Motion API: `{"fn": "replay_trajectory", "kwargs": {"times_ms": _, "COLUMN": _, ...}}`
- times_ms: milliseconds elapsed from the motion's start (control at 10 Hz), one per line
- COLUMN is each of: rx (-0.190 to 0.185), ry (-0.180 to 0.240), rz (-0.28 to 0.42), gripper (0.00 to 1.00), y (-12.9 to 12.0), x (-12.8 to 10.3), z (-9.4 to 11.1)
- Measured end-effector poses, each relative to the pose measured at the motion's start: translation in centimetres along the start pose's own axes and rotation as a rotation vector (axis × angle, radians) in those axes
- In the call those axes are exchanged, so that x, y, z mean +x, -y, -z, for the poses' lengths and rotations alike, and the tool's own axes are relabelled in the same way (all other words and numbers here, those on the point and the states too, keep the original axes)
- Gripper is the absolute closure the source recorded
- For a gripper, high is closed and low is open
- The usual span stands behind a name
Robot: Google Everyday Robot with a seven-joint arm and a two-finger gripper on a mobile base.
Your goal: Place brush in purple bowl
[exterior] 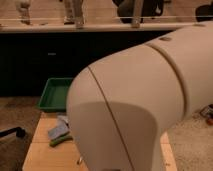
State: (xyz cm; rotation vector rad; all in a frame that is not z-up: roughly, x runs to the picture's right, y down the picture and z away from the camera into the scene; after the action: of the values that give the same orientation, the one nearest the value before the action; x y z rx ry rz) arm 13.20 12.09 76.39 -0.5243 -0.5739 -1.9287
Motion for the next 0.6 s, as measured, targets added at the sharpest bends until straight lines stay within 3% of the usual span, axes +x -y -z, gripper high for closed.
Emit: {"fn": "replay_trajectory", "kwargs": {"times_ms": 600, "rx": -0.027, "ry": 0.052, "rz": -0.064, "gripper": 1.0, "y": -2.3, "x": 2.9, "z": -2.0}}
